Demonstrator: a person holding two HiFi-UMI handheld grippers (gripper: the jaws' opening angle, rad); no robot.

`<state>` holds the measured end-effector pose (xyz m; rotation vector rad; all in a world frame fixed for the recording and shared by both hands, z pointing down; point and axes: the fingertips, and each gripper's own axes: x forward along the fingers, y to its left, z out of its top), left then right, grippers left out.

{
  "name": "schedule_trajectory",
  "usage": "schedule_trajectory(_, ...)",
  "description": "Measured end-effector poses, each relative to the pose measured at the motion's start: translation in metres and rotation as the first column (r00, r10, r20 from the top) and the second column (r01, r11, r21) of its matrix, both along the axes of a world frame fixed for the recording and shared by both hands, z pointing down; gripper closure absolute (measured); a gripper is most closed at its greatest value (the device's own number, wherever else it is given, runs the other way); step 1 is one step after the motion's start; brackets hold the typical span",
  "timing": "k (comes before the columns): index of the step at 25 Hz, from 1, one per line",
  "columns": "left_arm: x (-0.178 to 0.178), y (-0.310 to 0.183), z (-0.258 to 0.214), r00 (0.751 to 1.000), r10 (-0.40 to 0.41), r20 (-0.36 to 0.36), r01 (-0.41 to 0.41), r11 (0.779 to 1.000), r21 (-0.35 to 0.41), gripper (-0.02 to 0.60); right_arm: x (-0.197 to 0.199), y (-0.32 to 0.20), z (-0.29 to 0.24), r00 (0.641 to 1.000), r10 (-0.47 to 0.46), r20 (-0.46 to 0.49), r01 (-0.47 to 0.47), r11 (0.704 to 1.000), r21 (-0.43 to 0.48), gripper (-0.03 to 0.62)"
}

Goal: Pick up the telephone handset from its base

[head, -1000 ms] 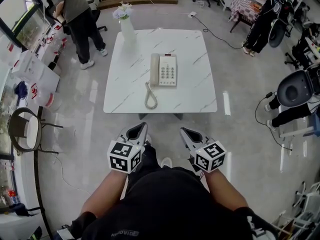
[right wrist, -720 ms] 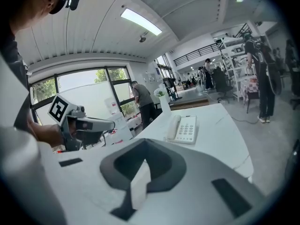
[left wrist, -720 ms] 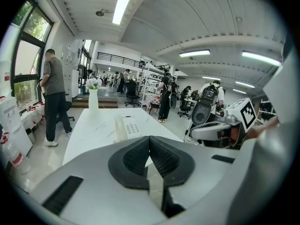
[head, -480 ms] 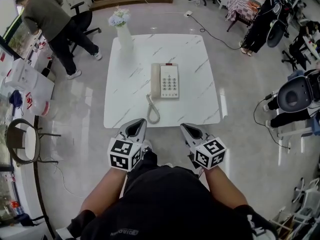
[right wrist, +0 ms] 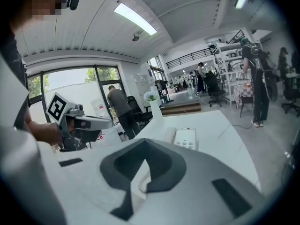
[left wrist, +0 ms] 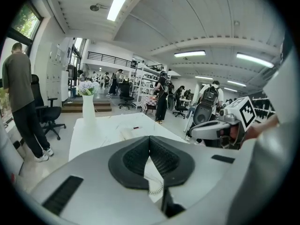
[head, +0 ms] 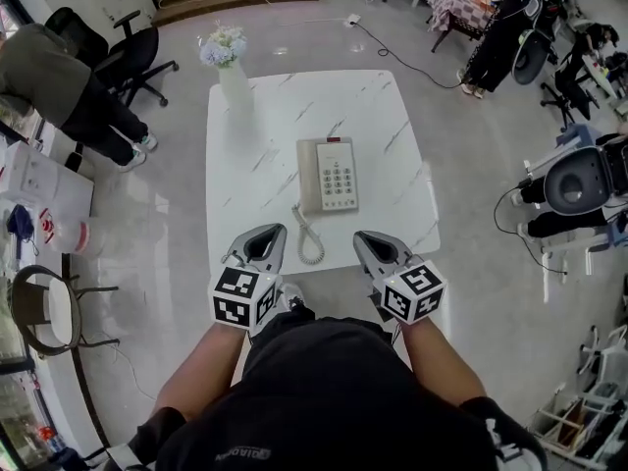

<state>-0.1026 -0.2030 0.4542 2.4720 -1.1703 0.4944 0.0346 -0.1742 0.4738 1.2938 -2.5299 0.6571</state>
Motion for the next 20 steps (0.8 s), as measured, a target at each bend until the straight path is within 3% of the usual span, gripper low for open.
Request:
schedule_trajectory(11,-0.019,-0.039,0.019,0.997,0.076,0.001,-0.076,0.997,-0.022,0.58,-0.021,-0.028,0.016,0.998,0.053,-0.034,-0.053,0.998,-0.02,0.592)
schedule_trajectory(20,-0.015,-0.058,0.023,0.998,0.061,0.003,-0.061,0.998,-0.019,0.58,-0.016,-0.051,0.013,0.999,0.042,-0.034,-0.043,0.999,-0.011,0.592)
